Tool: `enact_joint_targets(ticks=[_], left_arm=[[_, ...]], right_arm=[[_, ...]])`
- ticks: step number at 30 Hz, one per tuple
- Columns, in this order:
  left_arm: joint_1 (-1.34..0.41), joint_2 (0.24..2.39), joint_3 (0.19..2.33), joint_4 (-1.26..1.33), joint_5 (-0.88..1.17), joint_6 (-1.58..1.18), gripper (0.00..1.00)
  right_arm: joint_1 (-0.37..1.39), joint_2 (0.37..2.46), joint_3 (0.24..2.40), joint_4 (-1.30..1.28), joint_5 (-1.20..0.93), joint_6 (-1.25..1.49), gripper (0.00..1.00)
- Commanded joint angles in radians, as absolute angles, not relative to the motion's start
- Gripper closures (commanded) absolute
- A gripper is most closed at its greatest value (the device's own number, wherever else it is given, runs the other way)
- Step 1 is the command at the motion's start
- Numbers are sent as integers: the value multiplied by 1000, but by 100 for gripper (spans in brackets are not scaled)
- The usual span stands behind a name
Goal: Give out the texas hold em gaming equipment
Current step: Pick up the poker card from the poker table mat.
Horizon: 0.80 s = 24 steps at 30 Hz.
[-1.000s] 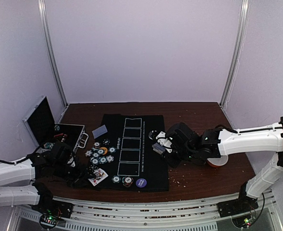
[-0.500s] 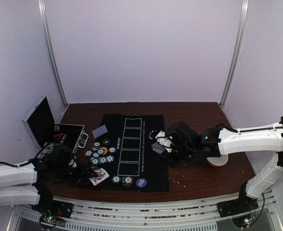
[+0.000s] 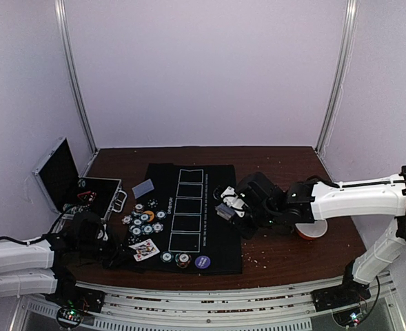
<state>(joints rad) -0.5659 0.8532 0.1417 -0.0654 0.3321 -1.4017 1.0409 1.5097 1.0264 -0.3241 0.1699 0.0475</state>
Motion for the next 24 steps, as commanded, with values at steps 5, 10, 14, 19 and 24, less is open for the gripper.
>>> enact_joint_targets(ticks=[5,10,14,19,24], left_arm=[[-553,835,168,-52,323,-1347,100],[-553,836,468,-387,162,-1029,100],[-584,895,721,-508,61,-722,100],[-866,1049,945,-573,-188,-421,100],[-1212,1250,1064,-557,-381,-188,100]], right_arm=[[1037,1513,1060,-340,167,37,52],[1034,1521,1077,-348,179,41,52],[998,1537,1104,-377,177,62,54],[927,1549,1122,-405,172,86,54],[841,1541,1132,-424,155,105,54]])
